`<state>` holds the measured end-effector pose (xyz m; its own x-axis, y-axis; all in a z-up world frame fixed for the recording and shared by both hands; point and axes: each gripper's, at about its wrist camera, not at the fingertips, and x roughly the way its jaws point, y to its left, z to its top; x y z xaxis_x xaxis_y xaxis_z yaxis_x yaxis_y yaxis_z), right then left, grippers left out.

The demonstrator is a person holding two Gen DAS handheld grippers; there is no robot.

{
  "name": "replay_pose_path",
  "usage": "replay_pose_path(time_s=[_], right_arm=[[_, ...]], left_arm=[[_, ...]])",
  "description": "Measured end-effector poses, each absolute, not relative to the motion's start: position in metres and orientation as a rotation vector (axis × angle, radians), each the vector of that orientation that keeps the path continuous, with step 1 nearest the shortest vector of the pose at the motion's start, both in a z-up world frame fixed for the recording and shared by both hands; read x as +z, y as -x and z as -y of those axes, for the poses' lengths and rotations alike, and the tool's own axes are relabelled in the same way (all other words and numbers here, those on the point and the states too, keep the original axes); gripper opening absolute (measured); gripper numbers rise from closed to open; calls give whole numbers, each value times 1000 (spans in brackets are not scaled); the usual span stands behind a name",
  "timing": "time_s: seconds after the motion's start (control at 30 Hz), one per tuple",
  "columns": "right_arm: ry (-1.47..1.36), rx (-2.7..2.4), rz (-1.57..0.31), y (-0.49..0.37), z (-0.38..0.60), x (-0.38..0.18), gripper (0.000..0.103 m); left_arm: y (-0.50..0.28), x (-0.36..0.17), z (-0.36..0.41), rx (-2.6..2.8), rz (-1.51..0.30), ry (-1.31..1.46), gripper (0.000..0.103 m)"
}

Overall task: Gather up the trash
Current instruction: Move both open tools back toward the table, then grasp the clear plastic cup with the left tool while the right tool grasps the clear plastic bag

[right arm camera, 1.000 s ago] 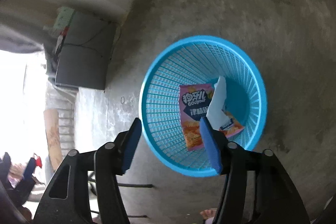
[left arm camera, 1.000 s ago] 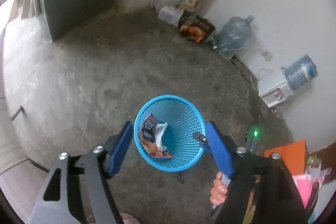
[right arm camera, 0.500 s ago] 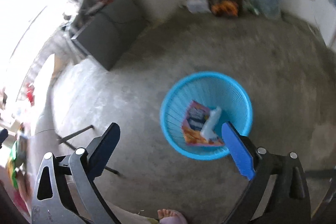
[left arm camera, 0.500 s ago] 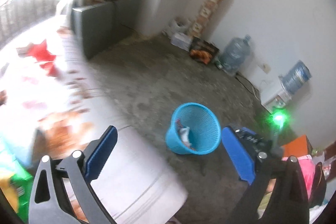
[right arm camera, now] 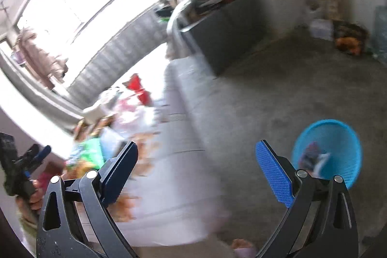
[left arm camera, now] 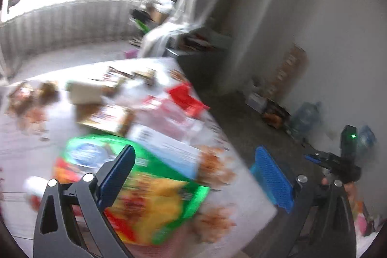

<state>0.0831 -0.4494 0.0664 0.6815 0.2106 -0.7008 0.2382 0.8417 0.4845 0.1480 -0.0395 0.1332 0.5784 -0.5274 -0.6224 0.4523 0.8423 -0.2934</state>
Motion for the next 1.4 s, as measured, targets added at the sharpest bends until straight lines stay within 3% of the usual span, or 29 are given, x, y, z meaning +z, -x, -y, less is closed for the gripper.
replay_pose_path(time_s=[0.3,0.53,0.67,0.9,1.2,1.4], right_arm=[[-734,202,-986,-169,377,72,82],[-869,167,-1155,-234,348,40,65],[-902,129,-1198,-251,339,30,63],[-925,98,-1242,-268,331,15,56],[-1006,63,-1239,-273,337,2,38],[-1053,30,-1240,-270,342,-6,13]], left_arm=[[-217,155,-1,-469,-832,133,97],[-279,145,33,-451,-903,96,97],[-313,121,53,-413,-952,60,97],[-356,80,75,-383,-1039,60,77],[-386,50,81,-318,-1115,35,49],[-388,43,75,-296,-1130,62,24]])
